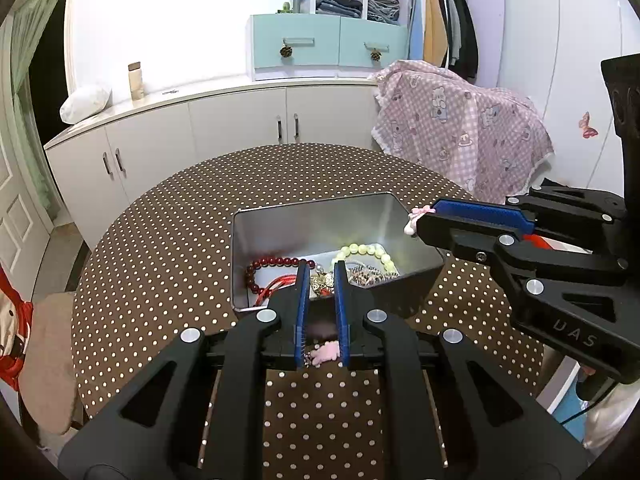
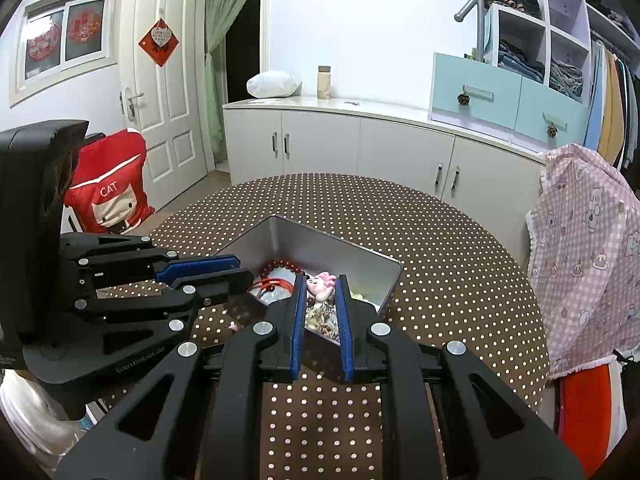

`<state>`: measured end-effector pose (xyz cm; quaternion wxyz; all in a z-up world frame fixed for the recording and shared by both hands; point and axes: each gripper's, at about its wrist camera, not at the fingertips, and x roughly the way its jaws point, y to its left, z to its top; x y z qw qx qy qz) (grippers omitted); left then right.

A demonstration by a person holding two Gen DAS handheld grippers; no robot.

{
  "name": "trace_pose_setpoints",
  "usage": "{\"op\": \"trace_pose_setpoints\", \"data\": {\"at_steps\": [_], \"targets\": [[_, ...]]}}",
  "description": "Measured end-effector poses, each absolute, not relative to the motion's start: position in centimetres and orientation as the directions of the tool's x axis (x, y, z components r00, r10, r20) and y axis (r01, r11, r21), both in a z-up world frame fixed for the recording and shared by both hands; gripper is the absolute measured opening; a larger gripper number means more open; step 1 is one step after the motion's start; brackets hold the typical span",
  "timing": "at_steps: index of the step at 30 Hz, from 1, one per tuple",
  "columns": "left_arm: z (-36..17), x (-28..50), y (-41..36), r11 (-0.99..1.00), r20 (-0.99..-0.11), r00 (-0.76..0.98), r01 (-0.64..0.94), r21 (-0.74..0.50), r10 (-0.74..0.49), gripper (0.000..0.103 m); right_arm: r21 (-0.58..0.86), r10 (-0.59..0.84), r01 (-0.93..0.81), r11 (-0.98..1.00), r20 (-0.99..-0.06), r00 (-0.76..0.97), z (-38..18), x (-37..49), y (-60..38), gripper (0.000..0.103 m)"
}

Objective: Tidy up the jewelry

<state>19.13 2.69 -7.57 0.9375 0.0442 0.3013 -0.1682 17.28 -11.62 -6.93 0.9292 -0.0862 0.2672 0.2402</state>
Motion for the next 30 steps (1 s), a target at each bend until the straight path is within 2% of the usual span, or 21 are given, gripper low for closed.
{"op": "trace_pose_setpoints", "data": {"at_steps": [13,15,16,17,18,30], "targets": [[-7.7,19.2,1.6,0.939,-0.550,0.788,0.344,0.023,-0.276,0.014,-0.013,0.392,-0.482,0.876,-0.561,0.729,-7.5,18.5,-12.6,0.017],[-7.8,19.5,1.8,0.943,-0.556,0.788,0.332,0.023,-0.264,0.036,-0.008,0.388,-0.473,0.881,-0.559,0.732,-7.5,18.6,-12.9,0.025],[-7.8,19.6,1.8,0.945,-0.555,0.790,0.327,0.020,-0.262,0.058,-0.009,0.384,-0.467,0.884,-0.558,0.736,-7.4,18.6,-13.1,0.029],[-7.8,19.6,2.1,0.946,-0.546,0.795,0.323,0.011,-0.265,0.059,-0.009,0.382,-0.465,0.885,-0.556,0.738,-7.4,18.6,-13.2,0.038],[-7.8,19.6,2.3,0.946,-0.546,0.793,0.325,0.001,-0.272,0.059,-0.011,0.379,-0.461,0.887,-0.553,0.742,-7.4,18.5,-13.4,0.040],[-8.1,19.5,4.4,0.960,-0.560,0.788,0.275,-0.053,-0.257,0.059,0.012,0.370,-0.438,0.899,-0.555,0.745,-7.6,18.1,-14.4,0.046]]}}
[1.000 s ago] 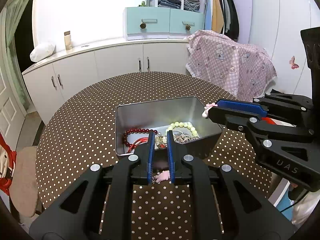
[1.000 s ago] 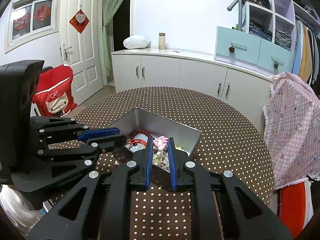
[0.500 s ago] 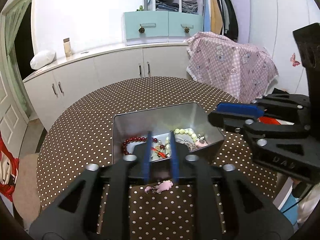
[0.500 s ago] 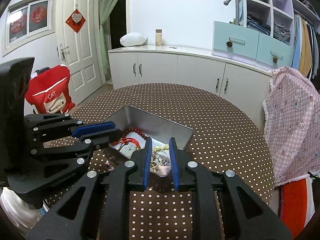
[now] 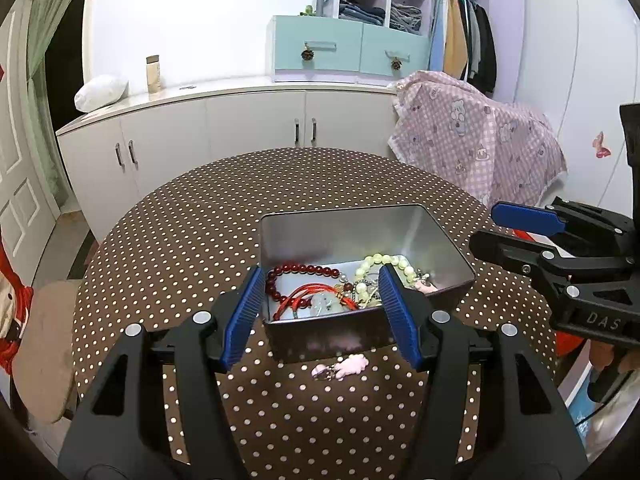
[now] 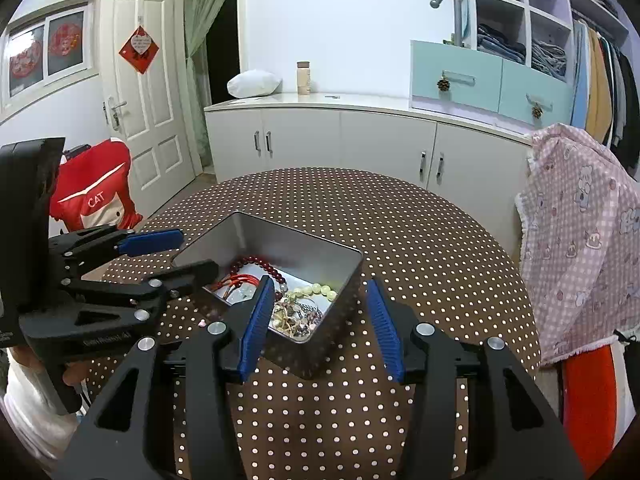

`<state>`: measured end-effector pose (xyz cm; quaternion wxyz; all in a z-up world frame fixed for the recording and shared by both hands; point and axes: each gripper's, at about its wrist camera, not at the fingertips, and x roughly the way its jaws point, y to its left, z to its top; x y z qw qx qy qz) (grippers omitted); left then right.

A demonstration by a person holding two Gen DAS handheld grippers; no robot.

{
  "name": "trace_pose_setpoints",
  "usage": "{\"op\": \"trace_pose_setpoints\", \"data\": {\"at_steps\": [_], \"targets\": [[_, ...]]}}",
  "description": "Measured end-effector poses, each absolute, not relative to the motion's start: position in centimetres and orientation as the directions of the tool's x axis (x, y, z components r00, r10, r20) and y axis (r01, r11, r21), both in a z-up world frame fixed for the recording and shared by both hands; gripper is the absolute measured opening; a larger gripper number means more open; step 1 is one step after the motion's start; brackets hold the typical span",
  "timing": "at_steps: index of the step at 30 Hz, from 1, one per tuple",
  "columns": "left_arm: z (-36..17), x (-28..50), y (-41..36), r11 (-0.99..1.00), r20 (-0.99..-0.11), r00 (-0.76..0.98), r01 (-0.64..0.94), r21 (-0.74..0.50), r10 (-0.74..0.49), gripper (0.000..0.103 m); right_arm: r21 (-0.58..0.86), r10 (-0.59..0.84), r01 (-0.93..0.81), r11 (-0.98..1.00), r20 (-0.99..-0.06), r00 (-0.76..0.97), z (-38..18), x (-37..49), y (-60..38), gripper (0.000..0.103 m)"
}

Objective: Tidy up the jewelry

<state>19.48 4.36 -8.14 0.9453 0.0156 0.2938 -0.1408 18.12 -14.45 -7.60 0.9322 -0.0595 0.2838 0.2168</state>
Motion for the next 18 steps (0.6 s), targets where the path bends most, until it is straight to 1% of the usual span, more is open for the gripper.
{"op": "trace_pose_setpoints", "data": {"at_steps": [7,13,18], "targets": [[-9.2,17.7,6.4,0.959,-0.558,0.783,0.263,-0.106,-0.277,0.059,0.032,0.376,-0.439,0.898,-0.574,0.727,-8.5,16.9,-14.4,0.047],[-10.8,17.0,7.6,0.963,-0.588,0.765,0.238,-0.123,-0.264,0.059,0.050,0.415,-0.483,0.874,-0.594,0.689,-9.6,15.7,-13.4,0.047],[-11.8,16.5,8.6,0.965,-0.608,0.751,0.224,-0.133,-0.258,0.059,0.051,0.439,-0.533,0.844,-0.635,0.635,-11.0,15.7,-11.4,0.046]]}}
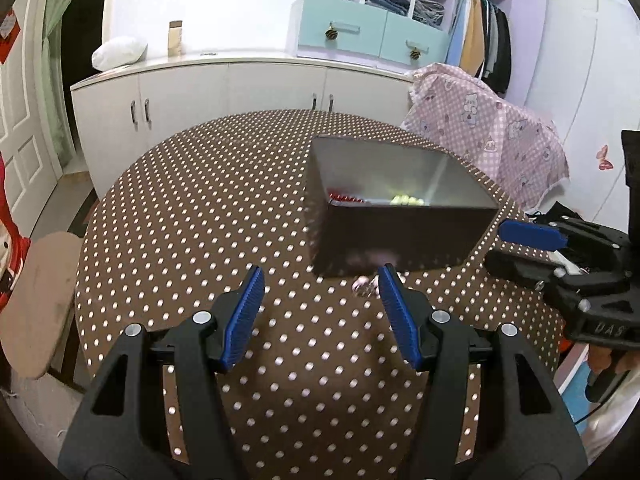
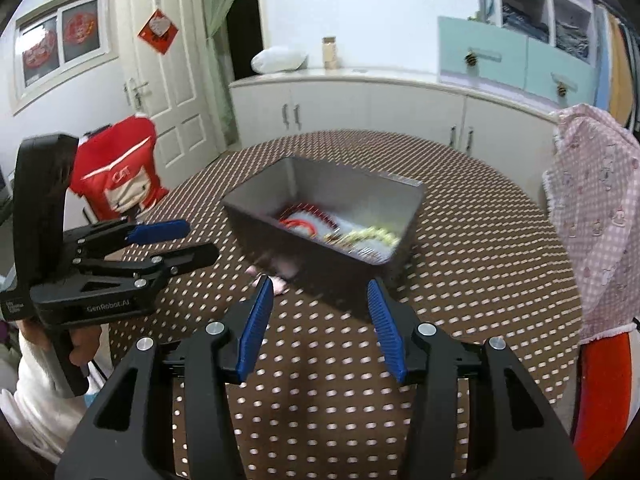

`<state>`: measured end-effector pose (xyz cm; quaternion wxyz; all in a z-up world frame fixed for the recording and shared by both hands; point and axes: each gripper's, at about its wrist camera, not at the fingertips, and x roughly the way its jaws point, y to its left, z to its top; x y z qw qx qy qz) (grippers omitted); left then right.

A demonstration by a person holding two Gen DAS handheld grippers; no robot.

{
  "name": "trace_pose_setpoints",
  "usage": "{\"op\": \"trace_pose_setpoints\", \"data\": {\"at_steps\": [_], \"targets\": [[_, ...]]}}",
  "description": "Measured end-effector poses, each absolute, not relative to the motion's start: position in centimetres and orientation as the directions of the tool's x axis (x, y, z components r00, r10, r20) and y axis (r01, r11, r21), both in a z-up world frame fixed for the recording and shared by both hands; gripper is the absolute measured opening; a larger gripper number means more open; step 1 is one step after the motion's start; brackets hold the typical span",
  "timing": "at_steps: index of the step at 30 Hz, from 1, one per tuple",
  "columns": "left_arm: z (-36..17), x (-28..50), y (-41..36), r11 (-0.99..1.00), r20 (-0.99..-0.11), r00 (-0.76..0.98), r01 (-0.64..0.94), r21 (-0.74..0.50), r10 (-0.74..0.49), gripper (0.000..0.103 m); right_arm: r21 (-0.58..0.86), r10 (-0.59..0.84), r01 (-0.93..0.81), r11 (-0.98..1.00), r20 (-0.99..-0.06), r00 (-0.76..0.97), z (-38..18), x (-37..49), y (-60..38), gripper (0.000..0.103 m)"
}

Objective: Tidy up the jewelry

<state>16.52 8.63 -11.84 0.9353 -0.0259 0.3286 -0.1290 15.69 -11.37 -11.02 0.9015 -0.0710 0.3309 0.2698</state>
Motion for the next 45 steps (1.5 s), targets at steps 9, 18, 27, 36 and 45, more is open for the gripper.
{"op": "trace_pose_setpoints", "data": {"at_steps": [9,18,27,36,45], "targets": [[-12.4,16.3,9.5,0.967,-0.622,0.741,0.210,-0.143,-0.253,0.059,0.029,0.451,-0.596,0.803,-0.683,0.575,-12.8,16.5,-8.1,0.033],[-11.3,17.1,10.5,0.970,-0.612,0.752,0.186,-0.159,-0.245,0.060,-0.021,0.417,-0.616,0.788,-0.718,0.558,-14.1,17.7,-5.7,0.029],[-8.8,20.0,10.0,0.969,-0.584,0.774,0.196,-0.148,-0.245,0.060,-0.005,0.414,-0.615,0.789,-0.735,0.537,-14.6,18.1,-5.5,0.023],[-9.2,23.2,8.7,0.969,-0.626,0.740,0.186,-0.160,-0.245,0.059,0.044,0.431,-0.584,0.811,-0.719,0.544,-14.3,17.6,-7.1,0.023],[-10.4,24.2,7.8,0.965,-0.687,0.678,0.177,-0.193,-0.262,0.018,0.090,0.455,-0.552,0.829,-0.681,0.574,-12.8,16.1,-10.2,0.023]]}}
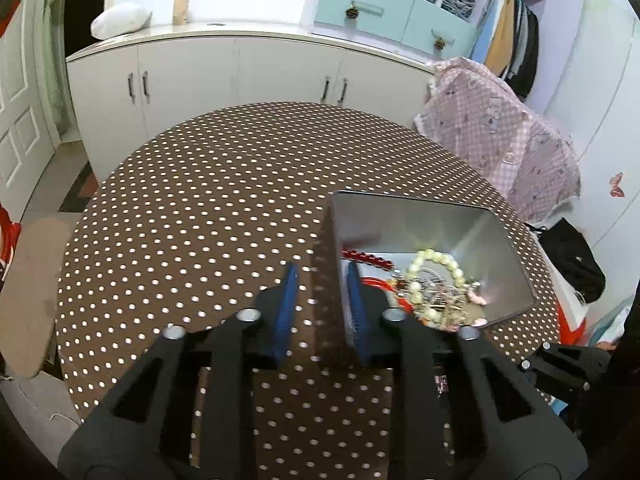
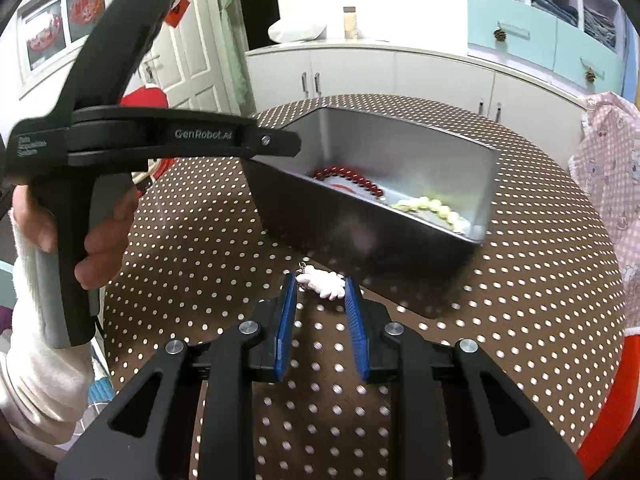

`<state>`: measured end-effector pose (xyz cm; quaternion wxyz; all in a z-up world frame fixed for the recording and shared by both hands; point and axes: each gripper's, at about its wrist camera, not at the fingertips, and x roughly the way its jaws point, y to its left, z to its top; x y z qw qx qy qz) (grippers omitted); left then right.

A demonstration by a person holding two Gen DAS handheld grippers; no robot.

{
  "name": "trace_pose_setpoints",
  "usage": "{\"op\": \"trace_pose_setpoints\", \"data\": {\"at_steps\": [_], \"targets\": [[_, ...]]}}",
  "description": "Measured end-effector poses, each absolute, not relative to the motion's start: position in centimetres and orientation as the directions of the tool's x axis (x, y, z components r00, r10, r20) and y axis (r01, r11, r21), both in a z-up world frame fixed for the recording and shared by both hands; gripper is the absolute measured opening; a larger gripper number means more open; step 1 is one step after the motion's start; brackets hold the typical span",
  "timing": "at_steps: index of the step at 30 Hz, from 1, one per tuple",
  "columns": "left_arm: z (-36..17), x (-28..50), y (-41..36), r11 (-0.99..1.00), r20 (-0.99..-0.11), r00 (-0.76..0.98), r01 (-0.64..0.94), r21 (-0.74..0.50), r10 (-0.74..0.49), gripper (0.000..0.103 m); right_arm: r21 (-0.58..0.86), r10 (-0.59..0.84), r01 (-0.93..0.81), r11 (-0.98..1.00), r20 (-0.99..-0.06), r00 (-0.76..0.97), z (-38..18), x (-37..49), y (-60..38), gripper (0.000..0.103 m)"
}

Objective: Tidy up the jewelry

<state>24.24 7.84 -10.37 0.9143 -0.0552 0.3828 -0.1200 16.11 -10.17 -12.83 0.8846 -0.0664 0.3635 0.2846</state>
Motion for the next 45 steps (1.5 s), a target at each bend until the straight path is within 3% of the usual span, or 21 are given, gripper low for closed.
{"op": "trace_pose_setpoints", "data": {"at_steps": [3,19,36,37,39,40,45], "targets": [[-10.3,23.8,7.0,0.970,-0.689,0.683,0.175,-0.167,-0.242,0.012,0.102,0.460,-0.538,0.837,-0.664,0.590,-12.3,15.5,-11.3,0.023],[-10.0,22.4,6.4,0.982,-0.710,0.679,0.117,-0.147,-0.188,0.012,0.129,0.482,-0.505,0.854,-0.560,0.673,-7.3,14.6,-16.5,0.023],[-10.0,22.3,5.9,0.984,-0.710,0.681,0.126,-0.125,-0.178,0.012,0.082,0.496,-0.540,0.837,-0.531,0.687,-5.1,18.8,-12.5,0.024],[-10.0,22.3,5.8,0.984,-0.710,0.682,0.125,-0.126,-0.177,0.012,0.075,0.503,-0.552,0.830,-0.528,0.685,-5.0,18.7,-12.3,0.026],[-10.0,22.3,5.9,0.983,-0.709,0.681,0.125,-0.131,-0.181,0.012,0.065,0.495,-0.545,0.836,-0.516,0.699,-4.9,18.6,-12.3,0.056],[-10.0,22.3,5.8,0.983,-0.709,0.682,0.125,-0.131,-0.181,0.012,0.064,0.489,-0.535,0.843,-0.507,0.710,-4.8,18.5,-12.6,0.061],[-10.1,22.3,5.8,0.983,-0.709,0.681,0.126,-0.131,-0.182,0.012,0.102,0.466,-0.490,0.866,-0.521,0.715,-5.3,19.0,-13.9,0.063]]}}
